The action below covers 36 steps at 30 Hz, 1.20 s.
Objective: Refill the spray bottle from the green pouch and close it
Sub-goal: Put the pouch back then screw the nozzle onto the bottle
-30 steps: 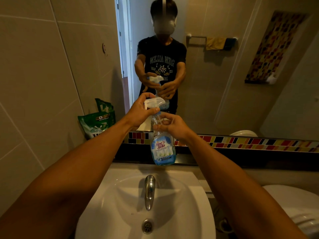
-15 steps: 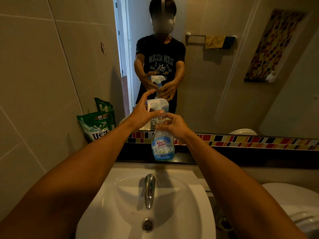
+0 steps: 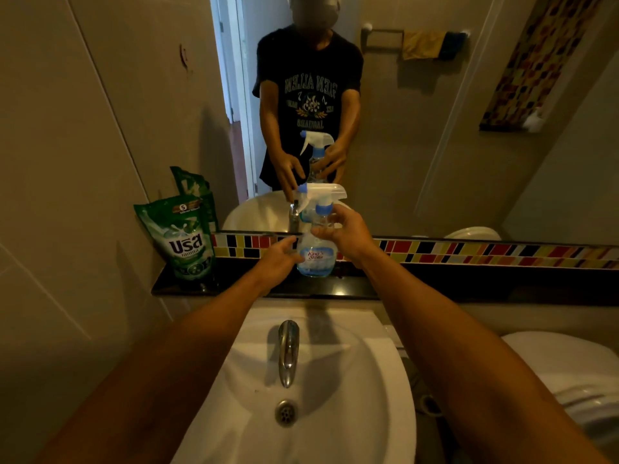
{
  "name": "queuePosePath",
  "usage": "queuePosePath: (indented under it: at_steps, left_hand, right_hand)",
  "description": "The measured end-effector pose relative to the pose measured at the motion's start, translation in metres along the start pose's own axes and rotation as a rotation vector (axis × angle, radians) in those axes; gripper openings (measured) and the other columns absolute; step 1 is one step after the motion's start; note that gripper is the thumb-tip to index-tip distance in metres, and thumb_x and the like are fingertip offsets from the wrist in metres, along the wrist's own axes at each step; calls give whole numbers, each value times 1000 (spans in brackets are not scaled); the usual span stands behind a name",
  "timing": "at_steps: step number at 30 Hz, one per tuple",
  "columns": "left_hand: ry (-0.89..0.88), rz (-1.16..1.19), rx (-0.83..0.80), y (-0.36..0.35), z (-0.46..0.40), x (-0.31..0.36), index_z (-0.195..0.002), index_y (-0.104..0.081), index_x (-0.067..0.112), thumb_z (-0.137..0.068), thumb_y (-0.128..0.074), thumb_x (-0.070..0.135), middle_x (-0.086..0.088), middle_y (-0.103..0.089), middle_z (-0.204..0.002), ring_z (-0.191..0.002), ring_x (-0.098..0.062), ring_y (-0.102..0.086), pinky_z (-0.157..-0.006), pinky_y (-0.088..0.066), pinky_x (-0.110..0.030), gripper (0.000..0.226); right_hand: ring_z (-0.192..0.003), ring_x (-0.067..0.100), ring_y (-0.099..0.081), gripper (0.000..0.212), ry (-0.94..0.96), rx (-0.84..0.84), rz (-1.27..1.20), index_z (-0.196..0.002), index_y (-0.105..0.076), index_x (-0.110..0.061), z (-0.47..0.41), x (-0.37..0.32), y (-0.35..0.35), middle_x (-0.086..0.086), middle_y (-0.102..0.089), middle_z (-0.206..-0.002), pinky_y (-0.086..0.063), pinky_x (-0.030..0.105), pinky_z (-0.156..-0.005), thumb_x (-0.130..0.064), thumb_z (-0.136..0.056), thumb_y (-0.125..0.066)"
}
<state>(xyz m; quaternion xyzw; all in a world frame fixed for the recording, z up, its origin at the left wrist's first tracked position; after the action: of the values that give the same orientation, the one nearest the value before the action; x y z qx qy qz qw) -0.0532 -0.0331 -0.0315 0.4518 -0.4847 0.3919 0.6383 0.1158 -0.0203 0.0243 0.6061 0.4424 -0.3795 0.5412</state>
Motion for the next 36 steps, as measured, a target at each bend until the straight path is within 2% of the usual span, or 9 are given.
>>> queuePosePath:
  at_steps: [4,11,15,17,21,25,28,31,36]
  left_hand:
    - [54,54,-22,-17,-12,-12,-146,-44,11,-96,-52,-8,-10,-60,-133,-127,-27,-56,-104,-49,-38,54]
    - [90,162,-37,-34,-42,-37,-149,-42,16,-96,-51,-6,-11,-57,-140,-129,-25,-56,-109,-47,-44,59]
    - [115,233,-35,-43,-52,-44,-151,-38,13,-96,-51,-8,-9,-56,-139,-122,-19,-57,-87,-54,-24,61]
    - [133,260,-33,-48,-57,-47,-152,-37,13,-95,-51,-9,-9,-55,-141,-122,-19,-56,-82,-54,-21,63]
    - [142,233,-37,-54,-63,-56,-147,-42,22,-95,-54,-6,0,-57,-135,-126,-20,-55,-95,-51,-28,60]
    - [139,215,-45,-56,-64,-62,-155,-34,24,-95,-57,-4,-4,-51,-146,-133,-23,-51,-109,-46,-41,70]
    - [134,214,-40,-58,-64,-62,-157,-29,25,-96,-56,-2,-3,-48,-149,-134,-21,-49,-107,-46,-38,71]
    - [135,214,-49,-59,-64,-63,-158,-25,29,-99,-54,2,2,-45,-151,-130,-14,-45,-96,-43,-31,71]
    - [113,203,-56,-57,-64,-65,-157,-26,28,-98,-54,1,3,-45,-151,-132,-14,-46,-96,-44,-29,70]
  right_hand:
    - [-111,27,-69,46,-17,11,6,-129,-64,-12,-7,16,0,11,-69,-121,-60,52,-94,-7,-86,-81]
    - [-116,26,-67,45,-50,-1,25,-130,-61,-14,-25,44,6,7,-68,-124,-58,51,-98,-7,-89,-77]
    - [-121,27,-64,47,-70,-5,46,-134,-60,-18,-34,56,9,7,-66,-130,-55,52,-101,-7,-91,-75]
    - [-123,26,-62,46,-67,-9,44,-134,-59,-17,-36,60,11,7,-66,-130,-55,49,-102,-6,-91,-74]
    - [-121,23,-62,48,-83,-7,49,-135,-60,-17,-39,69,13,4,-67,-128,-55,45,-101,-7,-91,-75]
    - [-121,21,-62,46,-98,-3,37,-136,-60,-18,-43,75,14,-1,-67,-126,-54,46,-104,-9,-93,-73]
    - [-123,24,-63,45,-102,-1,39,-135,-60,-19,-45,77,14,5,-67,-130,-54,49,-104,-8,-93,-73]
    - [-124,24,-63,45,-104,5,37,-135,-59,-18,-46,78,14,6,-67,-131,-54,49,-104,-9,-93,-72]
    - [-127,26,-61,51,-109,6,36,-141,-57,-18,-42,79,12,7,-65,-137,-54,48,-104,-11,-93,-74]
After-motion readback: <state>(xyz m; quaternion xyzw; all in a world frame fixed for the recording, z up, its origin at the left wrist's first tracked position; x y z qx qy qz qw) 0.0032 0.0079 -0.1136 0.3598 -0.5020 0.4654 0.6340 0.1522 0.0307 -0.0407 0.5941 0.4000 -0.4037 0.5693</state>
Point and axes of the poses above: each hand's wrist, its own z-axis away from the middle knuckle, its own y-axis out of the back of the hand, x = y × z, the point moved 4 cm from there along -z, towards the middle knuckle
